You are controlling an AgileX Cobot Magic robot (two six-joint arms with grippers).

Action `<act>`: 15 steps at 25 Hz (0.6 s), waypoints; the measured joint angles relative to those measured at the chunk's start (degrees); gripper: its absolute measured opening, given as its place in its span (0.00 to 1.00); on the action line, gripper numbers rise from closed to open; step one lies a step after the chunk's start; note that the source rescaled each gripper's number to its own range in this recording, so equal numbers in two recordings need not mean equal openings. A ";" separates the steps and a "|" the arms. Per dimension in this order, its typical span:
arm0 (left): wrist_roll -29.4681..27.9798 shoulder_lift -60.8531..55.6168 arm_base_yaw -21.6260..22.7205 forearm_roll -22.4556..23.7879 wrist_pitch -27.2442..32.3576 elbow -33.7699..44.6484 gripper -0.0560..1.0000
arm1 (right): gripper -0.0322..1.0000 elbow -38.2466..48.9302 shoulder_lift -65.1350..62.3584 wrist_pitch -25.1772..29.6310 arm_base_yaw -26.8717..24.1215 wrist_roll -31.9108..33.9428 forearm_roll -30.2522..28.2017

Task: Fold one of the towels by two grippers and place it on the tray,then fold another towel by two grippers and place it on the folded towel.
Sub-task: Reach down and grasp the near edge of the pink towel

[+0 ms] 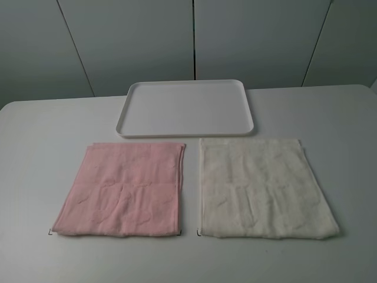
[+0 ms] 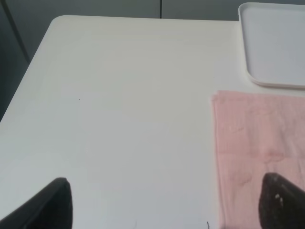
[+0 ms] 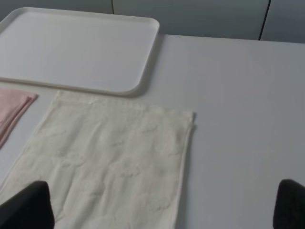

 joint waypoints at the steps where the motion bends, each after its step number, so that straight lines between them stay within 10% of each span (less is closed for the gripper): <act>1: 0.00 0.00 0.00 0.00 0.00 0.00 1.00 | 1.00 0.00 0.00 0.00 0.00 0.00 0.00; 15: 0.00 0.00 0.00 0.00 0.00 0.00 1.00 | 1.00 0.00 0.00 0.00 0.00 0.00 0.00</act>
